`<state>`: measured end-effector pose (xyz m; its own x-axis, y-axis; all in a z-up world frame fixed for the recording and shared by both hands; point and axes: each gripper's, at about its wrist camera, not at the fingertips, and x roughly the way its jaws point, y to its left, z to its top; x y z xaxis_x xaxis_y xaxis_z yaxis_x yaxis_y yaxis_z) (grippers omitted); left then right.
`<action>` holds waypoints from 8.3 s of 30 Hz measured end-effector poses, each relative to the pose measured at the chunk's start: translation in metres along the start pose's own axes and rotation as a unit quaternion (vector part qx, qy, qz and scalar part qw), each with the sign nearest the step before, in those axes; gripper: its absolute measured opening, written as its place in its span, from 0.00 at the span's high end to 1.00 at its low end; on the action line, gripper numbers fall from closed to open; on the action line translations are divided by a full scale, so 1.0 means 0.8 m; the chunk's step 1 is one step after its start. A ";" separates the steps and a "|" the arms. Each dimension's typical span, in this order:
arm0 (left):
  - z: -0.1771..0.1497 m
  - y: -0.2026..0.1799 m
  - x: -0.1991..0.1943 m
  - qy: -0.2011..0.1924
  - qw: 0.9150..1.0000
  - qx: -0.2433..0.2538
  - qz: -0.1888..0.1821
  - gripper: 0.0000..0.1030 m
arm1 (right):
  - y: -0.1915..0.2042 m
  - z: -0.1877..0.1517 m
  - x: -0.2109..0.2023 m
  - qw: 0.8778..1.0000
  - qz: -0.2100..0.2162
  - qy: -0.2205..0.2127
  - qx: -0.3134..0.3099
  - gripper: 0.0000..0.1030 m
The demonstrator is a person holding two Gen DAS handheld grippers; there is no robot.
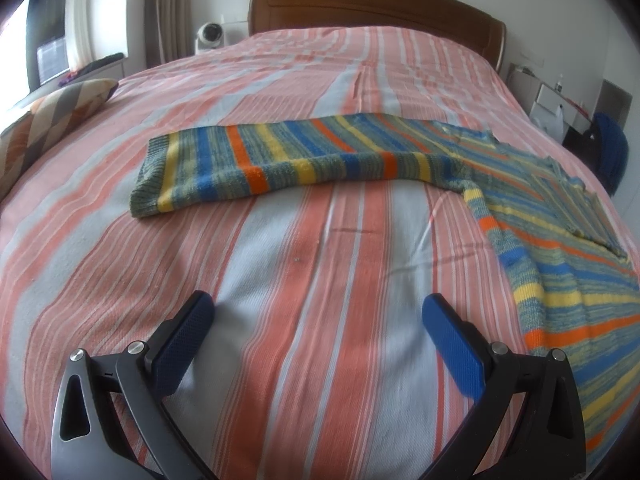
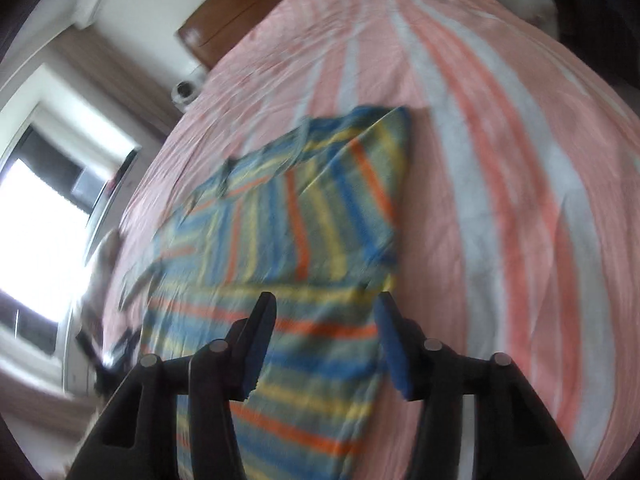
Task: Fold small clothes
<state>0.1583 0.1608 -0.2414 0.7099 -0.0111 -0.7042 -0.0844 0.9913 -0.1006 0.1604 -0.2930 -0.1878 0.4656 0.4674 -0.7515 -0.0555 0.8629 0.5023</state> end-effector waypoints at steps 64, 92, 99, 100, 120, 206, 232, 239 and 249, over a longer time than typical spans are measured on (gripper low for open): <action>0.000 0.002 0.000 0.000 1.000 0.005 0.010 0.00 | -0.108 -0.136 -0.071 0.970 -0.164 -0.175 -0.030 0.23; -0.001 0.002 0.000 0.000 1.000 0.006 0.010 0.00 | -0.109 -0.136 -0.072 0.970 -0.163 -0.175 -0.030 0.23; -0.001 0.001 0.000 0.000 1.000 0.006 0.010 0.00 | -0.109 -0.137 -0.073 0.971 -0.163 -0.175 -0.030 0.23; -0.001 0.001 0.000 0.000 1.000 0.006 0.010 0.00 | -0.109 -0.137 -0.073 0.970 -0.163 -0.175 -0.030 0.23; 0.029 0.020 -0.035 0.082 0.994 -0.019 -0.065 0.00 | -0.109 -0.136 -0.074 0.970 -0.164 -0.174 -0.031 0.23; 0.214 -0.225 0.044 0.145 0.976 0.038 -0.158 0.35 | -0.113 -0.134 -0.075 0.971 -0.157 -0.179 -0.031 0.22; 0.150 -0.107 0.079 0.134 0.989 -0.013 -0.066 0.26 | -0.112 -0.136 -0.074 0.970 -0.158 -0.179 -0.033 0.22; 0.109 -0.079 0.066 0.153 0.988 0.016 -0.020 0.24 | -0.111 -0.136 -0.073 0.970 -0.162 -0.178 -0.034 0.22; 0.073 0.001 -0.056 0.043 0.995 0.061 0.072 0.05 | -0.110 -0.136 -0.072 0.970 -0.165 -0.177 -0.036 0.22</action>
<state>0.1670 0.1697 -0.1689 0.6334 0.1259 -0.7635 -0.0921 0.9919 0.0872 0.0420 -0.3752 -0.2353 0.7415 0.0786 -0.6663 0.0925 0.9716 0.2176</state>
